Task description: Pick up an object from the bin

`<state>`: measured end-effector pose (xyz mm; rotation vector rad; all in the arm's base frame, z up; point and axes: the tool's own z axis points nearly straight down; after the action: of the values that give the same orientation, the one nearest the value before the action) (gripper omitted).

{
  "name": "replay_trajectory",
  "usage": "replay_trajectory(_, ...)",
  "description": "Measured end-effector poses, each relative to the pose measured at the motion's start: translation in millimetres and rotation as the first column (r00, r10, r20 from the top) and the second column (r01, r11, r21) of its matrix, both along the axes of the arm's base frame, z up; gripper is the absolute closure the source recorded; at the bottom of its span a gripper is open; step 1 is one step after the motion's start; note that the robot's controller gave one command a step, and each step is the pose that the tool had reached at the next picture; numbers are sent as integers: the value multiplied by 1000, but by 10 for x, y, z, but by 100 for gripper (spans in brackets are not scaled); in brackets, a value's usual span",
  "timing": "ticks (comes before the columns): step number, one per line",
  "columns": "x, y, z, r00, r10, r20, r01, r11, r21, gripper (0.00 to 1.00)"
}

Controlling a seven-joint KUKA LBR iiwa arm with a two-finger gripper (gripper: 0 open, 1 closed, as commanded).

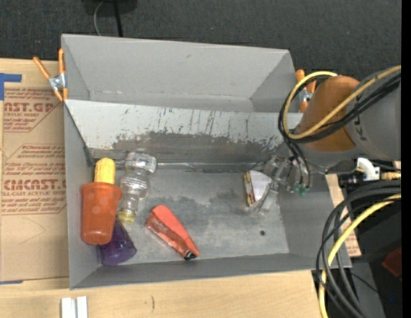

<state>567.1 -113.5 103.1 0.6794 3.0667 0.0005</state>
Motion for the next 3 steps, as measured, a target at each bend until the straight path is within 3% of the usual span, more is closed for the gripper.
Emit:
replay_trajectory(1,65,-63,-176,1000,13,7,-13,1000,-2,0)
replay_trajectory(2,162,157,-327,1000,-12,2,12,1000,0,100)
replay_trajectory(3,162,157,-327,1000,-12,2,12,1000,0,100)
